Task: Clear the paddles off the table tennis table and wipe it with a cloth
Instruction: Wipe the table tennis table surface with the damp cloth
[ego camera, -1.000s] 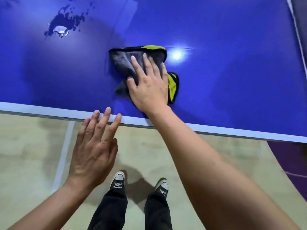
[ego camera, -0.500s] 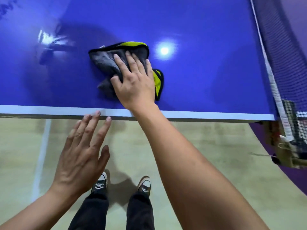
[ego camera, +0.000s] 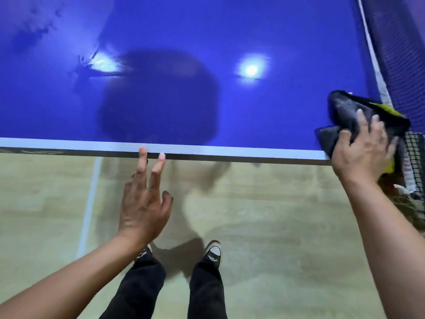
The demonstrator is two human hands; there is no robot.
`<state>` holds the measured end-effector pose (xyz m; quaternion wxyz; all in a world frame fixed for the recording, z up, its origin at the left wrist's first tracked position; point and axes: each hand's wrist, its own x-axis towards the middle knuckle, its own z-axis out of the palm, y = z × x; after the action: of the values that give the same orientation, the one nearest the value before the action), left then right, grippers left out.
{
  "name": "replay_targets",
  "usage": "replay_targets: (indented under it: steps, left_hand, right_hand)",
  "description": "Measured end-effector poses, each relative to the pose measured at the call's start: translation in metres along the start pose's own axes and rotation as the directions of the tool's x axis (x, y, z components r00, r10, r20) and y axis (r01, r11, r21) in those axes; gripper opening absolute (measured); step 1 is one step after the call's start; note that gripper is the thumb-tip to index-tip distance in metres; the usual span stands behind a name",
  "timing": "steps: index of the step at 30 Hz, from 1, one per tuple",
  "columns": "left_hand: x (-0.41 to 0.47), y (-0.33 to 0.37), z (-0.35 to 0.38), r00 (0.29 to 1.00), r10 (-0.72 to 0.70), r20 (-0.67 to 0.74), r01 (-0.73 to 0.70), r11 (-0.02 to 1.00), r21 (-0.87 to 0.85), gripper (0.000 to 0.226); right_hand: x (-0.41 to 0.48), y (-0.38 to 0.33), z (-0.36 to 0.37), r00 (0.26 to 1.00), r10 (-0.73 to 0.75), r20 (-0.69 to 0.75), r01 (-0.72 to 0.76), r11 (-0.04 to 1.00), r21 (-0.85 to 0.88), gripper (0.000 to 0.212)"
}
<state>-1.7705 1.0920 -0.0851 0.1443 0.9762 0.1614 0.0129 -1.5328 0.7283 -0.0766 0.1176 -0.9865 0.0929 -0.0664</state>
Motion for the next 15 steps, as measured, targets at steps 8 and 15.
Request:
replay_targets:
  steps: [8, 15]
  left_hand:
    - [0.005, -0.028, -0.021, 0.997, 0.072, 0.035, -0.072, 0.997, 0.012, 0.079]
    - [0.007, -0.103, -0.051, 0.999, 0.028, -0.026, -0.029, 0.998, -0.048, 0.071]
  right_hand:
    - [-0.092, -0.142, 0.028, 0.976, -0.217, 0.023, 0.215, 0.975, 0.056, 0.063]
    - [-0.183, -0.295, 0.064, 0.86, -0.509, 0.047, 0.506, 0.86, 0.063, 0.062]
